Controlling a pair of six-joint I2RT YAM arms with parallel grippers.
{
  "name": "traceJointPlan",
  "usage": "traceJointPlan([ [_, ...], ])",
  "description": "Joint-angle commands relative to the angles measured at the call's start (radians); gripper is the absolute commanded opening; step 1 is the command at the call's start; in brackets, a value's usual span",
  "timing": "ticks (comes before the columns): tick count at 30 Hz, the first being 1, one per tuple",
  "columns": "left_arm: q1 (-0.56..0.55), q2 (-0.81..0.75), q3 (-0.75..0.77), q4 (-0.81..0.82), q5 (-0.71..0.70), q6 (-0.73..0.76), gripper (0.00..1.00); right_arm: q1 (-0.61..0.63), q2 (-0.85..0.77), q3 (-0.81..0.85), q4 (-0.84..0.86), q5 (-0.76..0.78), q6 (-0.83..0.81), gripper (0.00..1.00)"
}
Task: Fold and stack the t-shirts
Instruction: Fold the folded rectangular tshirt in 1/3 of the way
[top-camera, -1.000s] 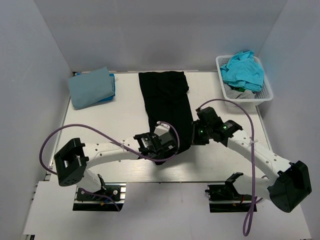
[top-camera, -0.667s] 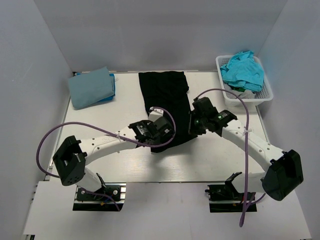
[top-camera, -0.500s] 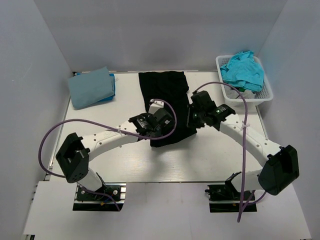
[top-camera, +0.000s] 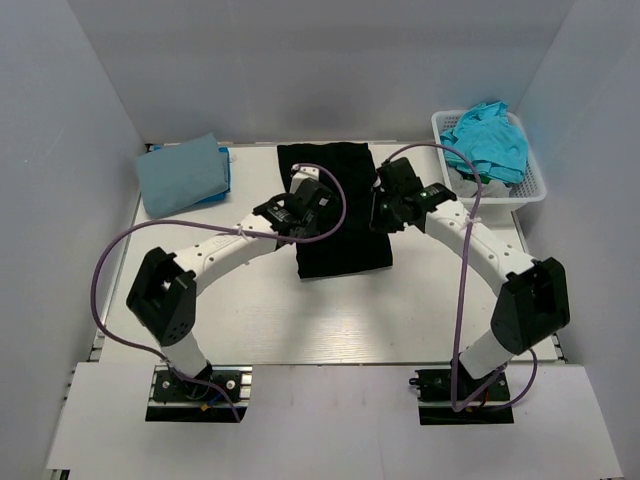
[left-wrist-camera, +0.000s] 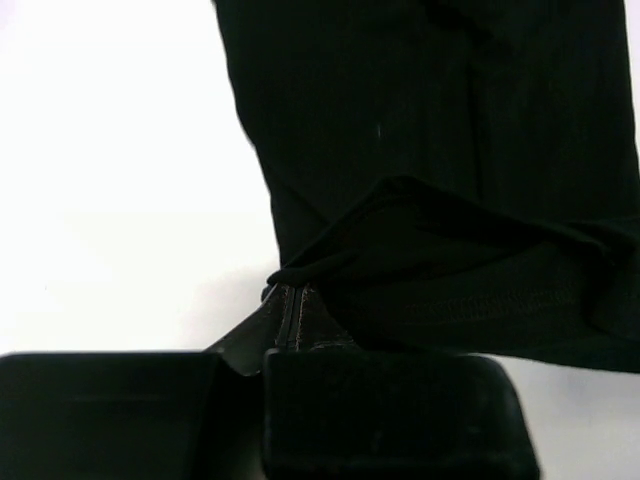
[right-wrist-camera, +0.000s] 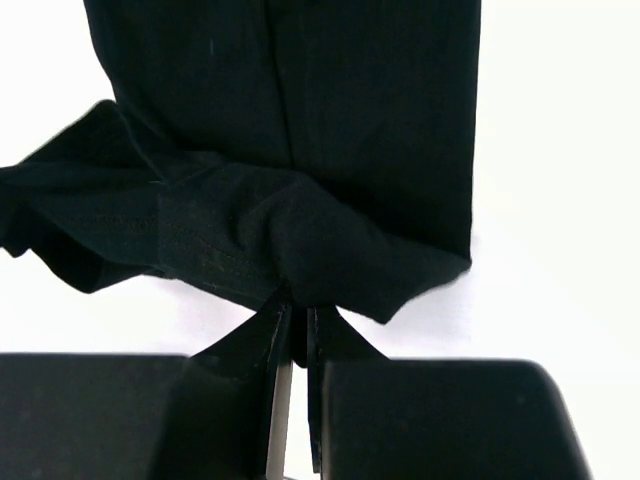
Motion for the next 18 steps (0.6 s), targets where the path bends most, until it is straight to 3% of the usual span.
traceJointPlan([
  [1,0.035,0.027,0.071,0.054,0.028,0.055,0.0,-0.027,0.039,0.091,0.034,0.0,-0.041,0.0],
  [18,0.191,0.183,0.24,0.136,0.125,0.151,0.0,-0.107,0.281,0.328,0.109,-0.129,-0.112,0.0],
])
